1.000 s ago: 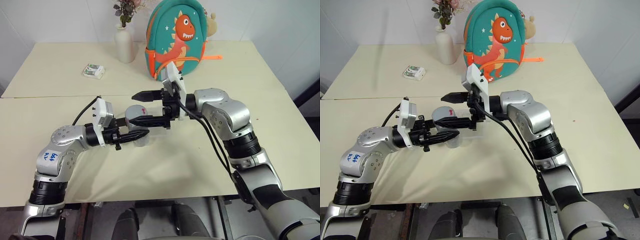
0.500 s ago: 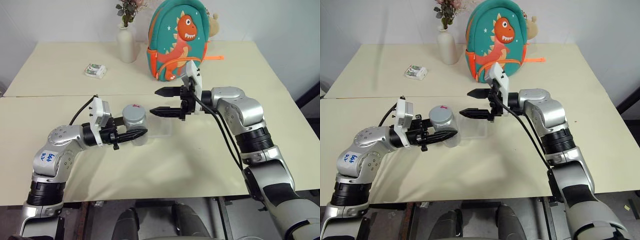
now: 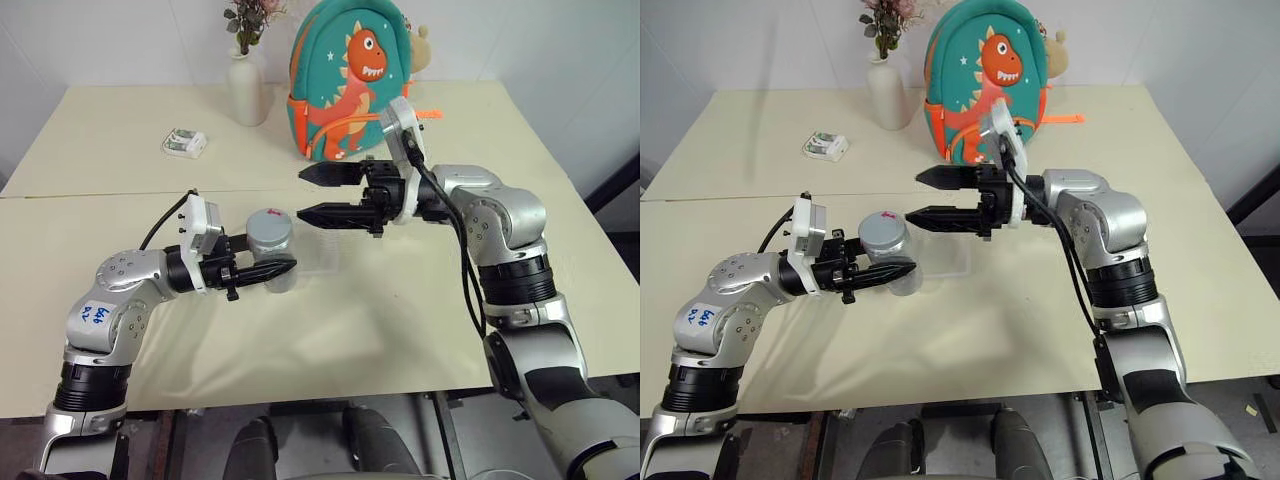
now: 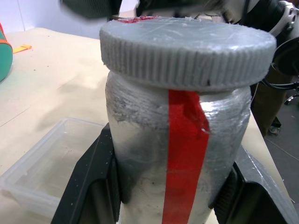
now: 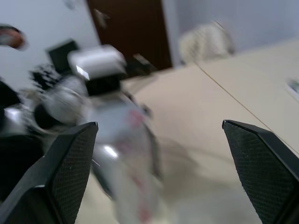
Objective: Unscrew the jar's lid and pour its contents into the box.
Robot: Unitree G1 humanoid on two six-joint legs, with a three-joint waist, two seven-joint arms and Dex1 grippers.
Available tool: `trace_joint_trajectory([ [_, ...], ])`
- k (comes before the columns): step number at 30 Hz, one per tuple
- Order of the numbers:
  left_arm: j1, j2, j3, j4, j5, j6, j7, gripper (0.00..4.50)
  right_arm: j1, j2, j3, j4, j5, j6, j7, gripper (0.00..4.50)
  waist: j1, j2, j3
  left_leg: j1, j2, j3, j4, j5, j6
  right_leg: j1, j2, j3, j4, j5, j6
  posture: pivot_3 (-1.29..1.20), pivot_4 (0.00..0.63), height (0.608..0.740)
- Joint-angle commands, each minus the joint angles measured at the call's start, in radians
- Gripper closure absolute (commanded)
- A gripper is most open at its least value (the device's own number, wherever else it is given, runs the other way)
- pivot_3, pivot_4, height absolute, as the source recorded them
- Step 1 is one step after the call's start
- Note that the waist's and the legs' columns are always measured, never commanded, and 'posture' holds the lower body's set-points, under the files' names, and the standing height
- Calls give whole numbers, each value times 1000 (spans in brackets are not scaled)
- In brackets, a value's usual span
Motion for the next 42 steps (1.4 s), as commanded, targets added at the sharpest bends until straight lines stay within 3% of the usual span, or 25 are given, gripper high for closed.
trace_joint_trajectory([
  [1,-5,5,9,-30,-13,-12,-5,2535,1,41,27,-86,19,40,-58,15,1,0,0,0,0,0,0,0,0,0,0,0,0,0,0,0,150,740],
  [9,-9,3,6,-28,-13,-10,-6,2535,2,89,115,-113,-41,41,-136,15,3,0,0,0,0,0,1,0,0,0,0,0,0,0,0,0,150,740],
  [17,-9,-1,3,-29,-14,-11,-3,2535,-10,97,118,-82,-81,-1,-162,15,3,0,0,0,0,0,1,0,0,0,0,0,0,0,0,0,150,740],
  [42,-9,6,3,-24,-14,-18,-10,2535,-15,-34,57,36,-88,-58,-93,15,4,0,0,0,0,0,0,0,0,0,0,0,0,0,0,0,150,740],
])
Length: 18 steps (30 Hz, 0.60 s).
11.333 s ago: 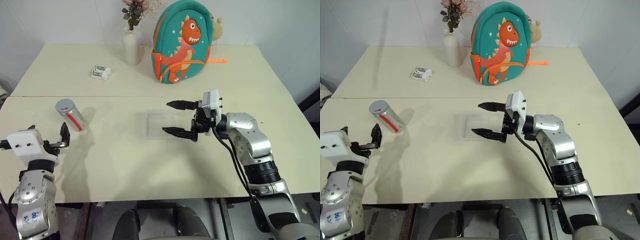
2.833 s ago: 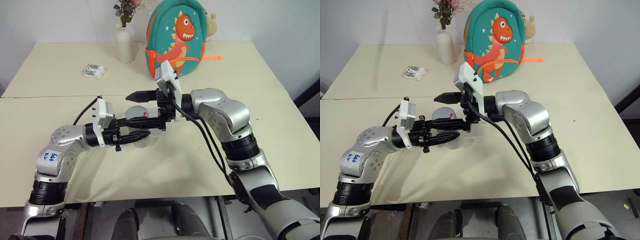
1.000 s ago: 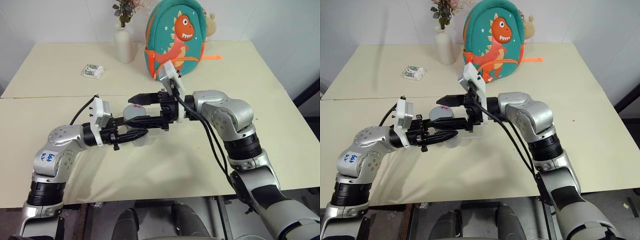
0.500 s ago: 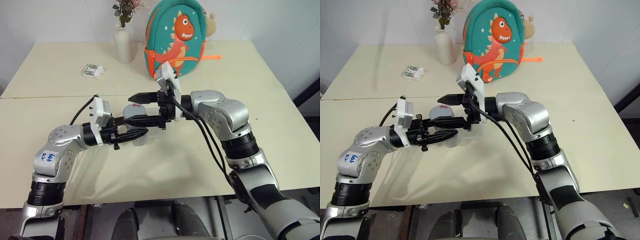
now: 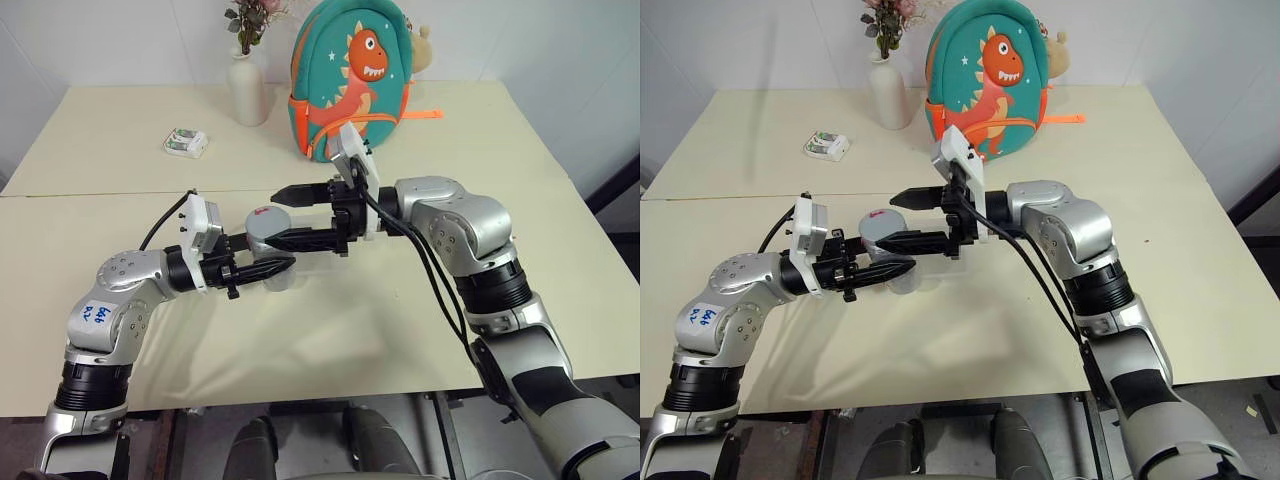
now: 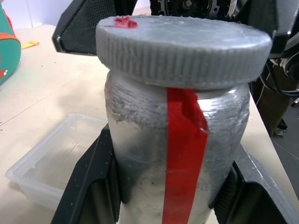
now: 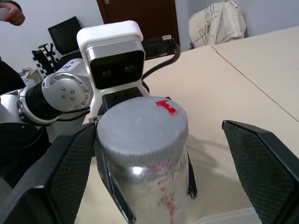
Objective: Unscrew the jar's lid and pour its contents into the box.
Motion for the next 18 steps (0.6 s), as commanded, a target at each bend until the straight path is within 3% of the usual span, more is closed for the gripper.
trace_joint_trajectory([
  [1,-8,9,3,-41,-21,-17,-32,2535,-14,-41,-71,31,-20,-25,-25,15,0,0,0,0,0,0,0,0,0,0,0,0,0,0,0,0,150,740],
  [18,-14,14,9,-40,-19,-7,-44,2535,7,-73,-107,27,14,-21,62,15,0,0,0,0,0,0,-1,0,0,-1,1,0,0,0,0,0,150,740],
])
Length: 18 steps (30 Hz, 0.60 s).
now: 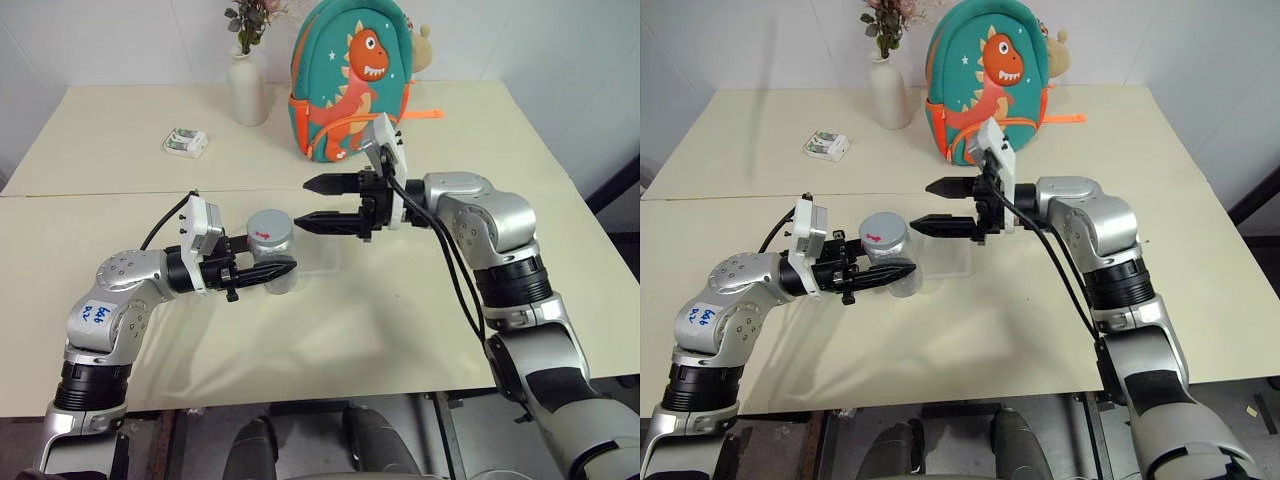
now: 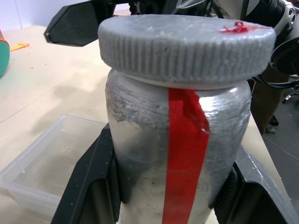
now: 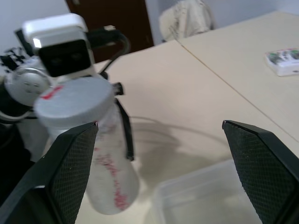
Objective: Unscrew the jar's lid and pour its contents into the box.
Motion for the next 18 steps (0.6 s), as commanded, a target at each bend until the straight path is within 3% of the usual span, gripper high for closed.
trace_joint_trajectory([
  [1,-13,11,12,-31,-18,-7,-8,2535,-3,-22,-45,-37,35,-1,38,15,0,0,0,0,0,0,0,0,0,0,0,0,0,0,0,0,150,740],
  [7,-6,11,17,-34,-19,-6,-5,2535,-28,-5,-82,-52,101,59,52,15,-1,0,0,0,0,0,0,0,0,0,0,0,0,0,0,0,150,740],
  [18,-6,6,14,-41,-21,-3,3,2535,-15,67,-12,-162,105,103,22,15,1,0,0,0,0,0,0,0,0,0,0,0,0,0,0,0,150,740],
])
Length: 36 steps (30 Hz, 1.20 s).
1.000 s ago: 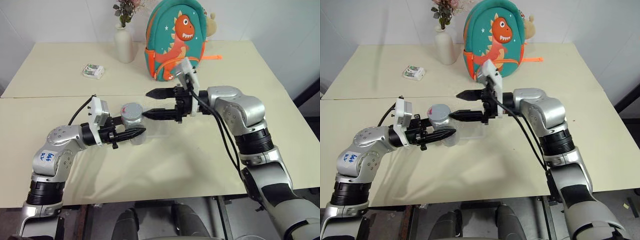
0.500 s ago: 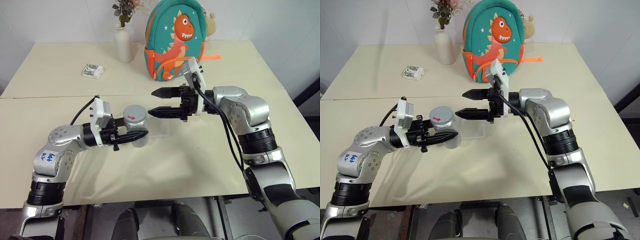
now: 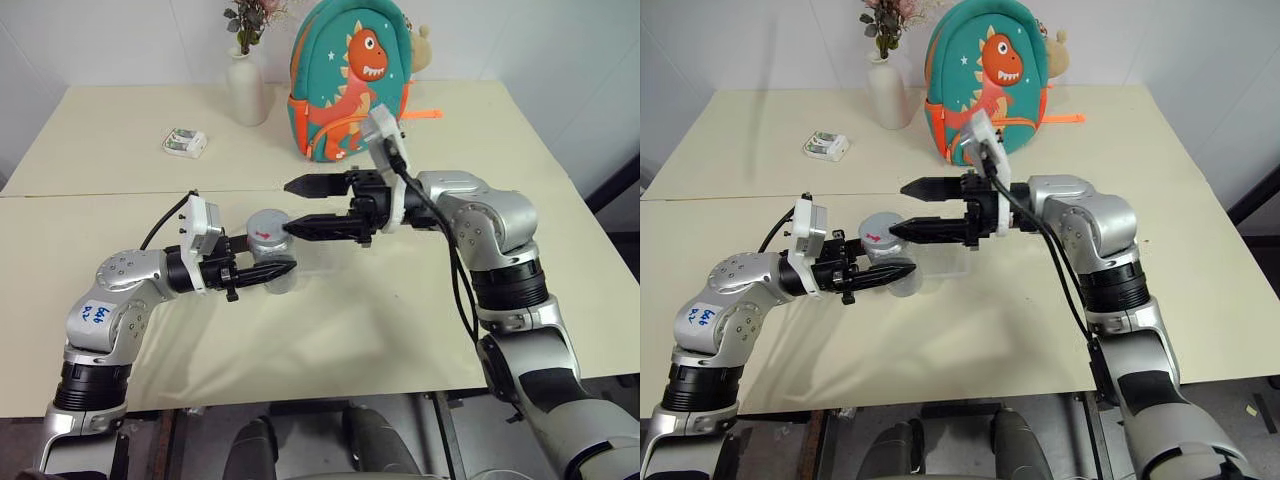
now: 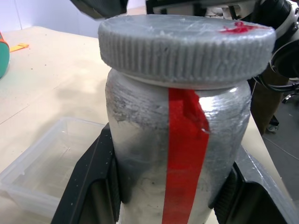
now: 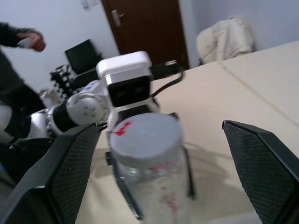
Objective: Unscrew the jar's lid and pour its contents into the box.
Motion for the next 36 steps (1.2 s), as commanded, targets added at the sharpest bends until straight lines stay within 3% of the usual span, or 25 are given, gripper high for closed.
trace_joint_trajectory([
  [1,-7,6,12,-38,-21,-3,0,2535,-14,21,16,-61,14,4,-10,15,0,0,0,0,0,0,0,0,0,0,0,0,0,0,0,0,150,740],
  [18,-11,0,9,-37,-18,-3,3,2535,-31,66,60,-3,-42,-31,-34,15,-2,0,0,0,0,0,0,0,0,0,0,0,0,0,0,0,150,740],
  [21,-9,-1,10,-38,-18,-4,3,2535,-32,69,58,4,-44,-35,-33,591,-1,0,0,0,0,0,0,0,0,0,0,0,0,0,0,0,150,740],
  [25,-11,1,12,-37,-19,-4,4,2535,-33,72,58,10,-44,-41,-25,1894,-1,0,0,0,0,0,0,0,0,0,0,0,0,0,0,0,150,740],
  [29,-10,5,15,-38,-21,-2,4,2535,-42,85,32,3,-17,-27,-32,1982,-1,0,0,0,0,0,0,0,0,0,0,0,0,0,0,0,150,740],
  [36,6,16,15,-45,-18,-8,1,2535,-91,140,-167,-34,250,154,-95,1982,-2,0,0,0,0,0,0,0,0,0,0,0,1,0,0,0,150,740],
])
